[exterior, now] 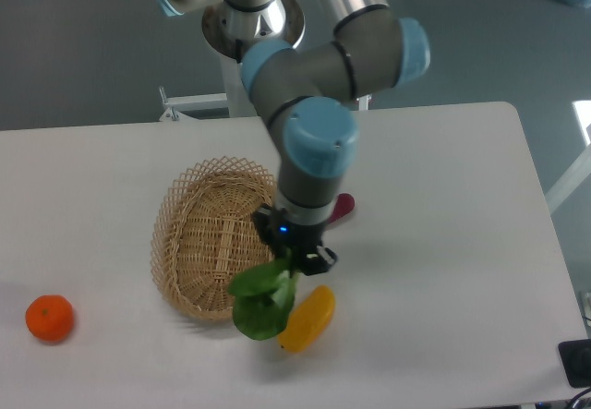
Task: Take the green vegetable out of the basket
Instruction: 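Lift the bok choy out of the basket and carry it aside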
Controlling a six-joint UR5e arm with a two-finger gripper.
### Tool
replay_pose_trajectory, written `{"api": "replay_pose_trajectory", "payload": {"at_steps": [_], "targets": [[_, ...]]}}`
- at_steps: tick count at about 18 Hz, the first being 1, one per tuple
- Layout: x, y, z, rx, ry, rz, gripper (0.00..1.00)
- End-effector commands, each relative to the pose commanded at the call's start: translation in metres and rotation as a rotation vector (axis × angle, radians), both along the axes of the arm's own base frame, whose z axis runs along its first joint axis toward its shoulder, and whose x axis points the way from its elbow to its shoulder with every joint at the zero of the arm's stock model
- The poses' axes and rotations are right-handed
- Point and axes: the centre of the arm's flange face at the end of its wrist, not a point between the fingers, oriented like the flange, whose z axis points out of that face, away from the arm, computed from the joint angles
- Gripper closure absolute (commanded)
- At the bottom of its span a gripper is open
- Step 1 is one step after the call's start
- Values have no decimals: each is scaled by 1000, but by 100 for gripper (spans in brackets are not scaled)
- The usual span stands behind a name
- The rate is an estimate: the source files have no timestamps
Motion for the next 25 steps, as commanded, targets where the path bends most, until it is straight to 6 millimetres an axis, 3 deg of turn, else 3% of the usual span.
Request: {"api": "replay_pose_trajectory", "payload": {"at_steps": [5, 12, 19, 25], "targets": [[-46, -14, 9, 16, 33, 23, 72], [-100, -58, 12, 23, 83, -57, 72], [-133, -89, -14, -121, 144, -207, 71], [-155, -91, -12, -114, 166, -235, 70]]}}
